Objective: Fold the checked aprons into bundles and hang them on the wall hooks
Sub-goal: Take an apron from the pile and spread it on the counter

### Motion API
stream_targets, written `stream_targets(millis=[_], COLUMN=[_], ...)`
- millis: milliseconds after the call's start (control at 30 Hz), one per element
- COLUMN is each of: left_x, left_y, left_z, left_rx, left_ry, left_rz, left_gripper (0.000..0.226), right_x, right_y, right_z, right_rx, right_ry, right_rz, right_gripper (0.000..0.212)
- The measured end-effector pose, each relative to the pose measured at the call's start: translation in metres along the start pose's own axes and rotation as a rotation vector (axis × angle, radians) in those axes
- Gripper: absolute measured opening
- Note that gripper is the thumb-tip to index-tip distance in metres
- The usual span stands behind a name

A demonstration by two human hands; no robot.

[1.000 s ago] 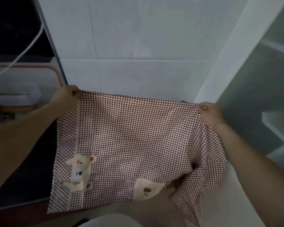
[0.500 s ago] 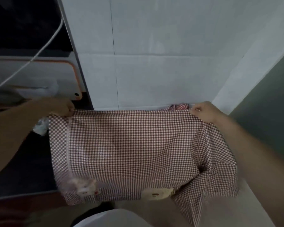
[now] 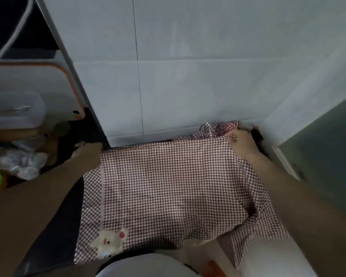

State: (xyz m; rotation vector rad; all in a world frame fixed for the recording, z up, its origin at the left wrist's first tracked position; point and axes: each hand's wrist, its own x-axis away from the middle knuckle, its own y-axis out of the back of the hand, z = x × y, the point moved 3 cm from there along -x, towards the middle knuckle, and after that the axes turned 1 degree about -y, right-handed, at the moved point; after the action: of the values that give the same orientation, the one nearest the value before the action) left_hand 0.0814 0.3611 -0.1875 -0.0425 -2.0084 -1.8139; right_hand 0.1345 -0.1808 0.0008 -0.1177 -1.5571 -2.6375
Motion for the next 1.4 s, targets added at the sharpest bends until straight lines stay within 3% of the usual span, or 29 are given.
stream_targets(millis=[67, 133, 200, 267, 433, 500, 567, 733, 833, 1000, 1100, 1167, 1300, 1400], left_x=[0.065, 0.1, 0.101, 0.1, 0.106, 0.098, 0.092, 0.077, 0.067, 0.056, 0.045, 0.042, 0.051, 0.049], left_y=[0.049, 0.077, 0.073, 0.063, 0.076, 0.077, 0.081, 0.104, 0.116, 0.156, 0.176, 0.19, 0.197, 0.194], left_z=[-0.058, -0.108, -0.146, -0.18, -0.271, -0.298, -0.321, -0.365, -0.385, -0.411, -0.429, -0.441, -0.454, -0.459], left_rx=[-0.04, 0.023, 0.166, 0.265, 0.41, 0.499, 0.671, 1.161, 1.32, 1.222, 1.047, 0.818, 0.601, 0.32], left_ry=[-0.069, -0.144, -0.238, -0.308, -0.501, -0.482, -0.437, -0.113, -0.139, -0.265, -0.438, -0.62, -0.84, -0.785], left_rz=[0.07, 0.025, 0.053, 0.129, 0.021, 0.047, 0.107, 0.467, 0.44, 0.205, 0.121, 0.011, 0.037, 0.108], left_gripper=[0.027, 0.03, 0.025, 0.036, 0.044, 0.039, 0.052, 0.049, 0.02, 0.008, 0.015, 0.034, 0.061, 0.066], right_x=[-0.001, -0.002, -0.006, -0.009, -0.02, -0.023, -0.025, -0.024, -0.025, -0.024, -0.026, -0.029, -0.033, -0.035], right_y=[-0.01, -0.018, -0.021, -0.022, -0.019, -0.018, -0.02, -0.019, -0.019, -0.019, -0.019, -0.017, -0.013, -0.012], right_z=[0.001, -0.001, -0.004, -0.006, -0.01, -0.01, -0.01, -0.014, -0.018, -0.023, -0.028, -0.03, -0.03, -0.03], right_rx=[0.015, 0.032, 0.043, 0.04, 0.038, 0.025, 0.013, -0.046, -0.096, -0.101, -0.095, -0.076, -0.045, -0.045], right_ry=[-0.012, -0.018, -0.026, -0.03, 0.004, 0.043, 0.083, 0.154, 0.184, 0.217, 0.235, 0.223, 0.221, 0.213], right_rz=[0.003, 0.02, 0.035, 0.053, 0.09, 0.108, 0.126, 0.161, 0.206, 0.334, 0.368, 0.388, 0.431, 0.447], right_gripper=[0.018, 0.017, 0.017, 0.017, 0.017, 0.017, 0.017, 0.018, 0.019, 0.02, 0.021, 0.022, 0.022, 0.023])
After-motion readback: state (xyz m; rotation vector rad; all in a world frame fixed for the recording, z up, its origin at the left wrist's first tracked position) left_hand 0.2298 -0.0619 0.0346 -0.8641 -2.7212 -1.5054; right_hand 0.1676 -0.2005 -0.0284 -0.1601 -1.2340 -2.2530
